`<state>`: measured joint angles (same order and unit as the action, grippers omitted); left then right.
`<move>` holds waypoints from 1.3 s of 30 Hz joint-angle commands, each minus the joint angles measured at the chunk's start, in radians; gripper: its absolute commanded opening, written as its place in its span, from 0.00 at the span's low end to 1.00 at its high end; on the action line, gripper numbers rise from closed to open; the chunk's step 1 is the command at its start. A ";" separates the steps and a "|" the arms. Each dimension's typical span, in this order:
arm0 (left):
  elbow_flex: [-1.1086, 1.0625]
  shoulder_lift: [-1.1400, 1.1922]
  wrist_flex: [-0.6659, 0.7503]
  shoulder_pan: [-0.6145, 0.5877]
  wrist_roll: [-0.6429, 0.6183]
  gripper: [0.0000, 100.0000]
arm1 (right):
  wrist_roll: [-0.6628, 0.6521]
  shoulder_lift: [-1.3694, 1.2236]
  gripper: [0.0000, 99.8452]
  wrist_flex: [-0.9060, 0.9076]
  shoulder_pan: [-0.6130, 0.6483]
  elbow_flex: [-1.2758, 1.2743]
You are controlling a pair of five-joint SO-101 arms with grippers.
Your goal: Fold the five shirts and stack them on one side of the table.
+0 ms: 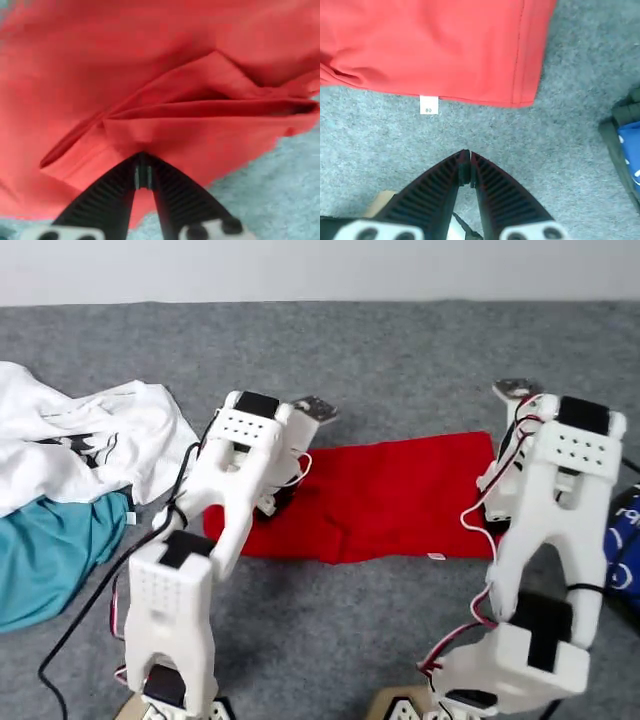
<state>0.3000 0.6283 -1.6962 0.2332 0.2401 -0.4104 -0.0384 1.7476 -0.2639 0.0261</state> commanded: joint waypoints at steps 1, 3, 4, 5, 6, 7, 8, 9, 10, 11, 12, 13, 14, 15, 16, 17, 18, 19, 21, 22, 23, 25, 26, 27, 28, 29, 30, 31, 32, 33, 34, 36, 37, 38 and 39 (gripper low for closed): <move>0.107 0.071 -0.052 -0.040 0.009 0.01 | 0.002 0.091 0.01 0.039 -0.008 0.005; 0.134 0.107 -0.057 -0.058 0.008 0.01 | 0.002 0.107 0.01 0.039 -0.008 0.005; 0.143 0.121 -0.057 -0.066 0.008 0.01 | 0.000 0.110 0.01 0.039 -0.008 0.005; 0.147 0.124 -0.057 -0.071 0.008 0.01 | 0.000 0.113 0.01 0.039 -0.008 0.005; 0.148 0.123 -0.057 -0.074 0.008 0.01 | 0.000 0.114 0.01 0.039 -0.008 0.005; 0.150 0.121 -0.057 -0.074 0.008 0.01 | 0.000 0.114 0.01 0.039 -0.008 0.005; 0.151 0.117 -0.057 -0.074 0.008 0.01 | 0.000 0.114 0.01 0.039 -0.008 0.005; 0.148 0.106 -0.057 -0.071 0.008 0.01 | 0.000 0.114 0.01 0.039 -0.008 0.005; 0.145 0.092 -0.057 -0.068 0.008 0.01 | 0.000 0.113 0.01 0.039 -0.007 0.005; 0.145 0.077 -0.058 -0.066 0.006 0.01 | 0.000 0.113 0.01 0.039 -0.007 0.005; 0.145 0.060 -0.058 -0.066 0.006 0.01 | 0.000 0.111 0.01 0.039 -0.005 0.005; 0.145 0.041 -0.058 -0.066 0.006 0.01 | 0.000 0.111 0.01 0.039 -0.005 0.005; 0.145 0.021 -0.058 -0.066 0.006 0.01 | 0.000 0.111 0.01 0.039 -0.004 0.005; 0.143 0.003 -0.058 -0.066 0.006 0.01 | 0.000 0.111 0.01 0.038 -0.002 0.005; 0.134 -0.012 -0.058 -0.066 0.006 0.01 | 0.000 0.110 0.01 0.038 -0.002 0.005; 0.124 -0.032 -0.058 -0.066 0.006 0.01 | 0.000 0.110 0.01 0.038 -0.002 0.005; 0.110 -0.051 -0.058 -0.066 0.008 0.01 | 0.002 0.111 0.01 0.036 -0.001 0.005; 0.096 -0.071 -0.058 -0.066 0.008 0.00 | 0.003 0.111 0.01 0.036 -0.001 0.005; 0.085 -0.112 -0.058 -0.074 0.009 0.00 | 0.006 0.116 0.01 0.038 -0.001 0.005; 0.085 -0.137 -0.057 -0.080 0.009 0.00 | 0.006 0.117 0.01 0.039 -0.001 0.005; 0.085 -0.166 -0.057 -0.089 0.009 0.00 | 0.006 0.117 0.01 0.041 -0.001 0.005; 0.085 -0.236 -0.057 -0.100 0.009 0.00 | 0.006 0.119 0.01 0.041 -0.001 0.006; 0.085 -0.272 -0.057 -0.104 0.009 0.00 | 0.006 0.119 0.01 0.041 -0.001 0.006; 0.082 -0.310 -0.057 -0.115 0.009 0.00 | 0.006 0.119 0.01 0.042 -0.001 0.006; 0.081 -0.348 -0.057 -0.124 0.009 0.00 | 0.006 0.119 0.01 0.042 -0.001 0.006; 0.079 -0.384 -0.057 -0.140 0.009 0.00 | 0.008 0.119 0.01 0.042 -0.001 0.006; 0.079 -0.416 -0.057 -0.155 0.008 0.00 | 0.008 0.119 0.01 0.042 -0.001 0.006; 0.079 -0.443 -0.057 -0.169 0.008 0.00 | 0.008 0.119 0.01 0.042 -0.001 0.006; 0.077 -0.463 -0.057 -0.183 0.008 0.00 | 0.008 0.119 0.01 0.039 0.001 0.006; 0.068 -0.468 -0.057 -0.189 0.008 0.00 | 0.008 0.119 0.01 0.038 0.001 0.006; 0.051 -0.466 -0.057 -0.190 0.008 0.00 | 0.008 0.119 0.01 0.036 0.001 0.006; 0.008 -0.457 -0.057 -0.192 0.008 0.00 | 0.008 0.117 0.01 0.035 0.001 0.006; -0.008 -0.456 -0.057 -0.196 0.008 0.00 | 0.008 0.117 0.01 0.035 0.001 0.006; -0.019 -0.459 -0.057 -0.206 0.008 0.00 | 0.006 0.117 0.01 0.035 0.001 0.006; -0.025 -0.470 -0.057 -0.229 0.005 0.00 | 0.005 0.116 0.01 0.035 0.001 0.006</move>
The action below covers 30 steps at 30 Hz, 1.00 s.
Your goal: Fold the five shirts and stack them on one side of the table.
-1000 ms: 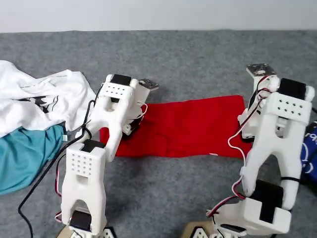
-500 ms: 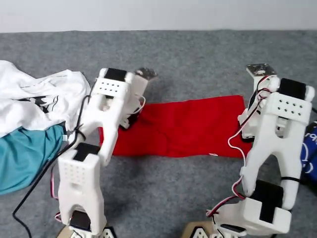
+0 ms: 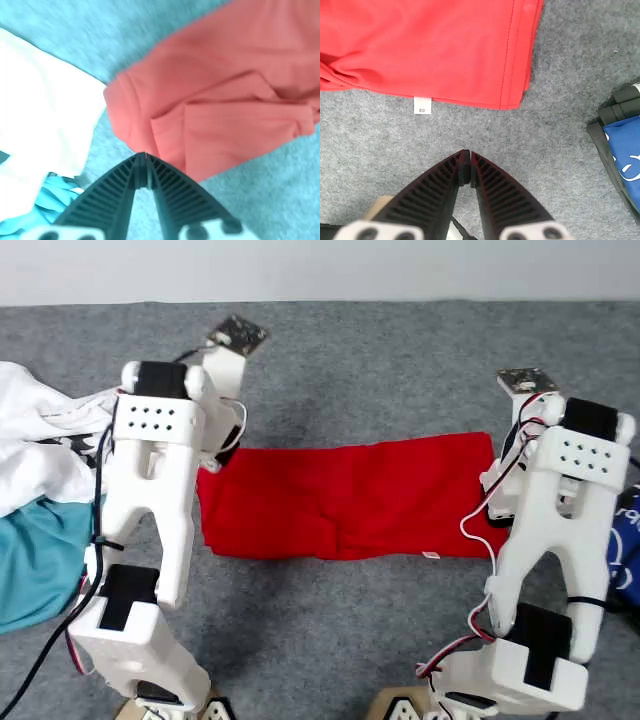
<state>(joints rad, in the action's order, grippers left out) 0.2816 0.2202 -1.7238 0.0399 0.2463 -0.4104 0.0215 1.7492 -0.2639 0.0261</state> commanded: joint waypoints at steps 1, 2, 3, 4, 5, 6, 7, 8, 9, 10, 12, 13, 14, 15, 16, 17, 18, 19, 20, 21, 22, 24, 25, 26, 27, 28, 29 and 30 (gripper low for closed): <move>-0.007 -0.074 -0.029 -0.060 -0.003 0.00 | 0.003 0.051 0.01 0.031 0.001 0.006; -0.007 -0.089 -0.029 -0.092 -0.003 0.00 | 0.003 0.048 0.01 0.028 0.001 0.006; -0.005 -0.109 -0.029 -0.127 -0.005 0.00 | 0.005 0.045 0.01 0.016 0.001 0.006; -0.005 -0.130 -0.029 -0.163 -0.005 0.00 | 0.006 0.041 0.01 0.001 0.001 0.006; -0.007 -0.157 -0.029 -0.203 -0.005 0.00 | 0.008 0.031 0.01 -0.013 0.001 0.006; -0.010 -0.184 -0.029 -0.244 -0.005 0.00 | 0.008 0.021 0.02 -0.028 0.001 0.006; -0.012 -0.210 -0.029 -0.292 -0.005 0.00 | 0.011 0.007 0.02 -0.039 0.001 0.006; -0.012 -0.236 -0.029 -0.341 -0.005 0.00 | 0.025 -0.010 0.02 -0.045 0.001 0.008; -0.012 -0.259 -0.029 -0.387 -0.005 0.00 | 0.044 -0.027 0.03 -0.053 0.001 0.009; -0.012 -0.281 -0.029 -0.433 -0.005 0.00 | 0.063 -0.048 0.06 -0.056 0.001 0.009; -0.012 -0.316 -0.029 -0.517 -0.005 0.00 | 0.075 -0.091 0.14 -0.064 0.016 0.012; -0.013 -0.333 -0.029 -0.554 -0.005 0.00 | 0.080 -0.113 0.18 -0.079 0.027 0.012; -0.013 -0.347 -0.029 -0.589 -0.005 0.00 | 0.080 -0.133 0.23 -0.099 0.038 0.012; -0.013 -0.359 -0.029 -0.623 -0.005 0.00 | 0.080 -0.150 0.26 -0.127 0.053 0.012; -0.013 -0.367 -0.029 -0.654 -0.005 0.00 | 0.080 -0.166 0.28 -0.156 0.065 0.012; -0.013 -0.370 -0.029 -0.680 -0.005 0.00 | 0.080 -0.182 0.29 -0.186 0.076 0.012; -0.016 -0.370 -0.029 -0.700 0.000 0.00 | 0.081 -0.197 0.29 -0.223 0.087 0.012; -0.027 -0.370 -0.029 -0.717 0.003 0.00 | 0.089 -0.213 0.29 -0.260 0.097 0.012; -0.039 -0.370 -0.029 -0.724 0.006 0.00 | 0.109 -0.228 0.29 -0.294 0.104 0.012; -0.053 -0.371 -0.029 -0.729 0.020 0.00 | 0.129 -0.243 0.29 -0.325 0.111 0.012; -0.067 -0.374 -0.029 -0.729 0.037 0.00 | 0.141 -0.255 0.29 -0.351 0.119 0.012; -0.081 -0.381 -0.029 -0.729 0.055 0.00 | 0.157 -0.282 0.29 -0.389 0.136 0.012; -0.082 -0.381 -0.029 -0.729 0.057 0.00 | 0.157 -0.297 0.29 -0.406 0.143 0.012; -0.082 -0.381 -0.029 -0.729 0.057 0.00 | 0.157 -0.312 0.29 -0.423 0.151 0.012; -0.084 -0.381 -0.029 -0.729 0.057 0.00 | 0.157 -0.331 0.29 -0.444 0.159 0.012; -0.084 -0.381 -0.029 -0.726 0.057 0.00 | 0.158 -0.351 0.29 -0.466 0.162 0.012; -0.084 -0.381 -0.029 -0.726 0.057 0.00 | 0.158 -0.372 0.29 -0.490 0.163 0.012; -0.087 -0.381 -0.029 -0.726 0.057 0.00 | 0.158 -0.395 0.29 -0.516 0.163 0.012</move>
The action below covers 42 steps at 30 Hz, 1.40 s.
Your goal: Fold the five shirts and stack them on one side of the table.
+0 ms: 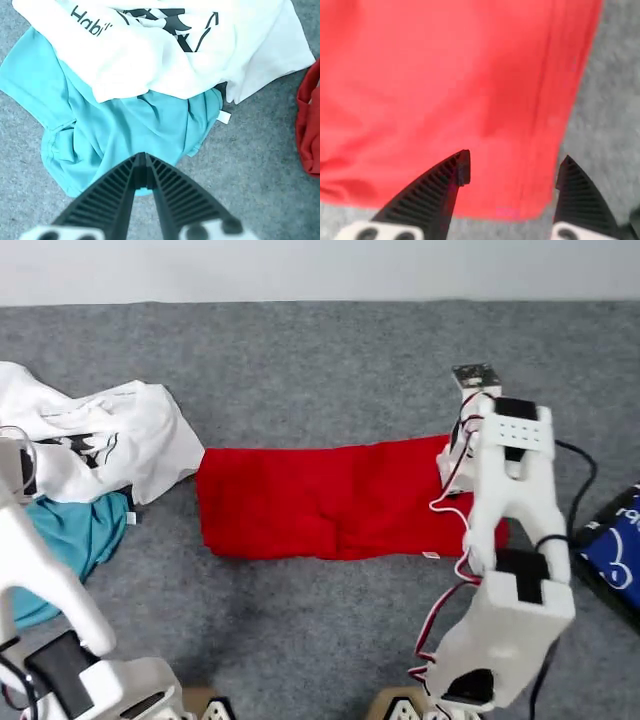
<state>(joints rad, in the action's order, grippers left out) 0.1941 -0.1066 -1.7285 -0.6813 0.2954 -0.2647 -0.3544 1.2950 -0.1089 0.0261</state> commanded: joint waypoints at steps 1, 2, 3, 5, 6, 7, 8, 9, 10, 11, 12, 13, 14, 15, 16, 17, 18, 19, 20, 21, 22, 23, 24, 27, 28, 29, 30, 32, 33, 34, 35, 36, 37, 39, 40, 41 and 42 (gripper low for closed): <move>0.001 -0.051 -0.025 -0.005 0.008 0.00 | 0.012 -0.042 0.29 -0.088 0.008 0.012; -0.001 -0.048 -0.025 -0.006 0.008 0.00 | 0.012 -0.065 0.29 -0.110 0.008 0.012; -0.001 -0.046 -0.025 -0.008 0.008 0.00 | 0.012 -0.082 0.29 -0.125 0.007 0.012; -0.001 -0.046 -0.025 -0.008 0.008 0.00 | 0.012 -0.108 0.29 -0.143 0.004 0.017; -0.001 -0.046 -0.025 -0.008 0.008 0.00 | 0.012 -0.117 0.29 -0.139 0.002 0.029; -0.001 -0.046 -0.025 -0.008 0.008 0.00 | 0.012 -0.124 0.29 -0.134 0.002 0.041; -0.001 -0.046 -0.025 -0.008 0.008 0.00 | 0.012 -0.124 0.29 -0.127 0.002 0.051; -0.001 -0.044 -0.025 -0.008 0.008 0.00 | 0.012 -0.120 0.29 -0.113 0.002 0.061; -0.001 -0.044 -0.025 -0.008 0.008 0.00 | 0.012 -0.119 0.29 -0.099 0.002 0.078; -0.001 -0.044 -0.025 -0.008 0.008 0.00 | 0.012 -0.119 0.29 -0.084 0.004 0.098; -0.001 -0.044 -0.025 -0.008 0.008 0.00 | 0.012 -0.125 0.29 -0.067 0.004 0.117; -0.001 -0.044 -0.025 -0.008 0.009 0.00 | 0.012 -0.127 0.29 -0.054 0.005 0.133; -0.001 -0.044 -0.025 -0.008 0.009 0.00 | 0.012 -0.127 0.29 -0.041 0.004 0.146; -0.001 -0.044 -0.025 -0.008 0.009 0.00 | 0.012 -0.120 0.29 -0.028 0.002 0.153; -0.001 -0.044 -0.025 -0.008 0.009 0.00 | 0.012 -0.119 0.29 -0.018 -0.001 0.160; -0.001 -0.044 -0.025 -0.008 0.011 0.00 | 0.011 -0.119 0.29 -0.007 -0.004 0.170; -0.001 -0.044 -0.025 -0.008 0.011 0.00 | 0.011 -0.119 0.29 0.007 -0.010 0.184; -0.001 -0.044 -0.025 -0.008 0.011 0.00 | 0.011 -0.125 0.29 0.015 -0.015 0.199; -0.001 -0.044 -0.025 -0.008 0.011 0.00 | 0.011 -0.128 0.29 0.013 -0.021 0.204; -0.001 -0.044 -0.025 -0.008 0.011 0.00 | 0.011 -0.131 0.29 0.007 -0.030 0.206; -0.001 -0.044 -0.025 -0.008 0.011 0.00 | 0.011 -0.139 0.29 0.005 -0.038 0.209; -0.001 -0.044 -0.025 -0.008 0.011 0.00 | 0.011 -0.151 0.29 0.002 -0.039 0.212; -0.001 -0.044 -0.025 -0.008 0.011 0.00 | 0.009 -0.165 0.29 -0.010 -0.041 0.212; -0.001 -0.044 -0.025 -0.008 0.011 0.00 | 0.009 -0.225 0.29 -0.033 -0.041 0.212; -0.001 -0.044 -0.025 -0.008 0.011 0.00 | 0.009 -0.243 0.29 -0.039 -0.039 0.212; -0.001 -0.044 -0.025 -0.008 0.011 0.00 | 0.009 -0.262 0.29 -0.039 -0.039 0.212; -0.001 -0.044 -0.025 -0.008 0.011 0.00 | 0.011 -0.274 0.28 -0.038 -0.036 0.219; -0.001 -0.044 -0.025 -0.008 0.011 0.00 | 0.011 -0.289 0.23 -0.019 -0.035 0.256; -0.001 -0.044 -0.025 -0.008 0.011 0.00 | 0.011 -0.292 0.19 -0.013 -0.035 0.272; -0.001 -0.044 -0.025 -0.008 0.011 0.00 | 0.011 -0.292 0.15 -0.008 -0.035 0.284; -0.001 -0.044 -0.025 -0.008 0.011 0.00 | 0.011 -0.291 0.10 -0.002 -0.035 0.293; -0.001 -0.044 -0.025 -0.008 0.011 0.00 | 0.011 -0.286 0.05 0.001 -0.035 0.299; -0.002 -0.044 -0.025 -0.008 0.011 0.00 | 0.009 -0.285 0.01 0.001 -0.036 0.302; -0.008 -0.044 -0.025 -0.008 0.011 0.00 | 0.005 -0.283 0.02 0.002 -0.045 0.302; -0.015 -0.044 -0.025 -0.008 0.011 0.00 | 0.003 -0.283 0.01 0.002 -0.054 0.302; -0.024 -0.044 -0.025 -0.008 0.011 0.00 | 0.003 -0.283 0.01 0.002 -0.065 0.302; -0.035 -0.048 -0.025 -0.008 0.011 0.00 | 0.003 -0.283 0.01 0.002 -0.074 0.302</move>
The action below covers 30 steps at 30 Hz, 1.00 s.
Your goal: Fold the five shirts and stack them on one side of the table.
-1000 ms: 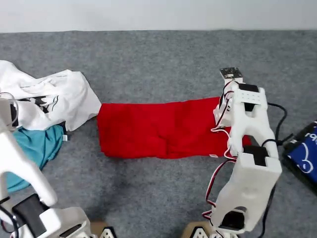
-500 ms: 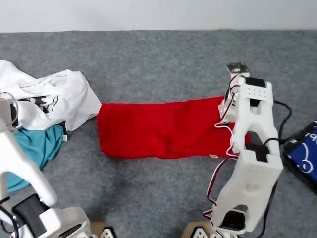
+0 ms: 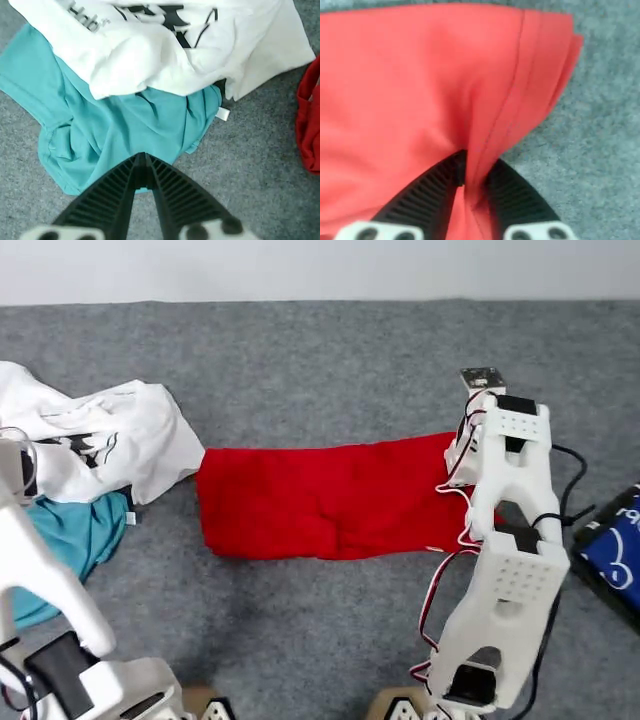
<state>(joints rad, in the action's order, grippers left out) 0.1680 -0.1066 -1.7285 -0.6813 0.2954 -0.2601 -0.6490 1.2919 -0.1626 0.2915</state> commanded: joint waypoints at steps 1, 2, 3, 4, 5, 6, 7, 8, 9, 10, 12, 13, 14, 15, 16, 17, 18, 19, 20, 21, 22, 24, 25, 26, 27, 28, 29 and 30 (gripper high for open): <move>-0.018 -0.051 -0.025 -0.008 0.011 0.00 | -0.002 0.012 0.01 0.005 -0.035 0.037; -0.024 -0.052 -0.025 -0.008 0.011 0.00 | -0.002 0.012 0.01 0.005 -0.047 0.037; -0.027 -0.054 -0.025 -0.008 0.011 0.00 | -0.002 0.012 0.01 0.005 -0.061 0.037; -0.027 -0.054 -0.025 -0.009 0.011 0.00 | -0.003 0.012 0.01 0.005 -0.077 0.037; -0.027 -0.054 -0.025 -0.009 0.011 0.00 | -0.008 0.012 0.01 0.005 -0.097 0.037; -0.027 -0.054 -0.025 -0.009 0.011 0.00 | -0.026 0.012 0.01 0.005 -0.117 0.037; -0.027 -0.054 -0.025 -0.009 0.011 0.00 | -0.051 0.012 0.01 0.005 -0.139 0.037; -0.025 -0.054 -0.025 -0.009 0.011 0.00 | -0.075 0.012 0.01 0.005 -0.163 0.038; -0.025 -0.054 -0.025 -0.009 0.011 0.00 | -0.100 0.012 0.01 0.001 -0.188 0.038; -0.025 -0.054 -0.025 -0.009 0.011 0.00 | -0.126 0.012 0.01 -0.004 -0.214 0.038; -0.025 -0.054 -0.025 -0.009 0.011 0.00 | -0.181 0.004 0.01 -0.004 -0.260 0.057; -0.025 -0.054 -0.025 -0.009 0.009 0.00 | -0.201 0.001 0.01 0.001 -0.278 0.075; -0.025 -0.054 -0.025 -0.009 0.009 0.00 | -0.216 0.001 0.01 0.001 -0.295 0.087; -0.027 -0.054 -0.025 -0.009 0.009 0.00 | -0.229 0.001 0.01 0.002 -0.309 0.103; -0.028 -0.054 -0.025 -0.009 0.009 0.00 | -0.239 0.001 0.01 0.004 -0.321 0.121; -0.028 -0.054 -0.025 -0.009 0.008 0.00 | -0.245 0.001 0.01 0.007 -0.331 0.140; -0.028 -0.054 -0.025 -0.009 0.008 0.00 | -0.252 0.001 0.01 0.021 -0.340 0.158; -0.028 -0.054 -0.025 -0.009 0.008 0.00 | -0.258 0.002 0.01 0.045 -0.341 0.178; -0.028 -0.054 -0.025 -0.009 0.008 0.00 | -0.265 0.007 0.01 0.081 -0.337 0.193; -0.028 -0.054 -0.025 -0.009 0.008 0.00 | -0.270 0.008 0.01 0.122 -0.325 0.209; -0.028 -0.054 -0.025 -0.009 0.006 0.00 | -0.273 0.012 0.01 0.163 -0.303 0.219; -0.028 -0.054 -0.025 -0.009 0.006 0.00 | -0.272 0.013 0.01 0.239 -0.255 0.249; -0.028 -0.054 -0.025 -0.009 0.005 0.00 | -0.270 0.013 0.01 0.272 -0.228 0.265; -0.028 -0.054 -0.025 -0.009 0.005 0.00 | -0.267 0.013 0.01 0.302 -0.199 0.285; -0.030 -0.054 -0.025 -0.009 0.005 0.00 | -0.264 0.013 0.01 0.328 -0.173 0.305; -0.030 -0.054 -0.025 -0.009 0.005 0.00 | -0.262 0.013 0.01 0.351 -0.145 0.327; -0.030 -0.054 -0.025 -0.009 0.005 0.00 | -0.253 0.013 0.01 0.375 -0.116 0.350; -0.030 -0.054 -0.025 -0.009 0.005 0.00 | -0.235 0.013 0.01 0.397 -0.088 0.374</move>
<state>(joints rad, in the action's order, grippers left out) 0.1358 -0.1066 -1.7285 -0.6828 0.2954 -0.5209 -0.6613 1.6264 -0.3299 0.5677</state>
